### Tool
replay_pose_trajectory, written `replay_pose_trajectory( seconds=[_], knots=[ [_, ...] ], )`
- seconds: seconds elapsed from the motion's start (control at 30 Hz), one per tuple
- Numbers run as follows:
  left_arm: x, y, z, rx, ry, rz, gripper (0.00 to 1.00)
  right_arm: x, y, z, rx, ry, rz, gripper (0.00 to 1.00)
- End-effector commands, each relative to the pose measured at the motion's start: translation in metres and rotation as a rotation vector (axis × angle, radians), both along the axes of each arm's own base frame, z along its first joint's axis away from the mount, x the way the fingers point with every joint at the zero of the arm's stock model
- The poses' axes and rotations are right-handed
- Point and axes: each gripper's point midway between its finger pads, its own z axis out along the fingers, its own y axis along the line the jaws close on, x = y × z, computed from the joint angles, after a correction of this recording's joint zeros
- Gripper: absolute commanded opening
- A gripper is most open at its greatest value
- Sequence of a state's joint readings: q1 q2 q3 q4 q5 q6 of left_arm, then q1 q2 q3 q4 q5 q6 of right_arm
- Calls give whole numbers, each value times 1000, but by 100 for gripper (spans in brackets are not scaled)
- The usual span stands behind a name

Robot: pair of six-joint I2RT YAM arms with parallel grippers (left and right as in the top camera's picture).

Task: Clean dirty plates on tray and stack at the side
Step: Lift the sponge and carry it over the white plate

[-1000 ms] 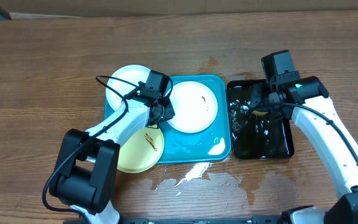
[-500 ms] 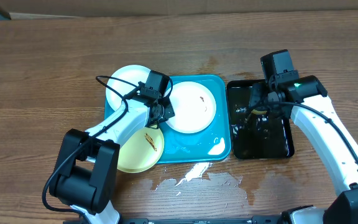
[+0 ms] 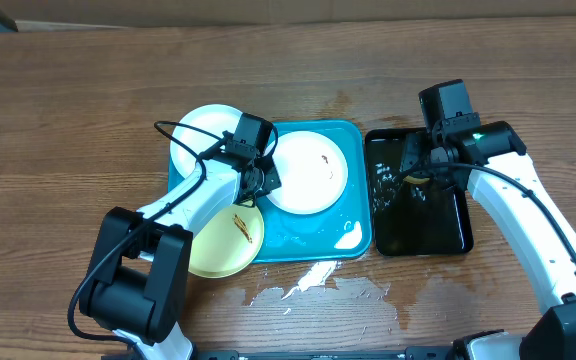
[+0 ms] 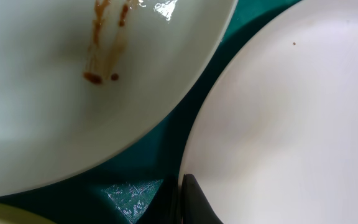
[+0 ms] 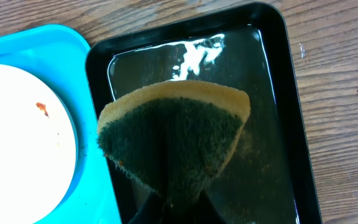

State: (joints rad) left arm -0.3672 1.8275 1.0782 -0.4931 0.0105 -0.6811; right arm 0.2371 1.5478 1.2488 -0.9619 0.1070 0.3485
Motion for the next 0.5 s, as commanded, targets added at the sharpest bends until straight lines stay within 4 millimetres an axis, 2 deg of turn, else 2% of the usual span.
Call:
replay_pose_trajectory(
  seconds=[0.0,0.07,0.17,0.27,0.37,0.4,0.47],
  knots=[
    [-4,1,-7,22,16,-18,4,0,-1,-2,9,1,-17,4],
    [-4,1,-7,22,15,-18,4,1,-1,-1,8,-4,-19,4],
    [-4,1,-7,22,16,-18,4,5,-17,0,-53,-27,-84,4],
    [-4,1,-7,22,16,-18,4,3,-5,-2,18,-5,-59,4],
    [-4,1,-7,22,16,-18,4,0,-22,-2,-51,-2,-108,4],
    [-4,1,-7,21,15,-19,4,2,-20,-2,-16,-3,-136,4],
    [-4,1,-7,21,15,-18,4,3,-4,-2,53,1,-65,4]
  ],
)
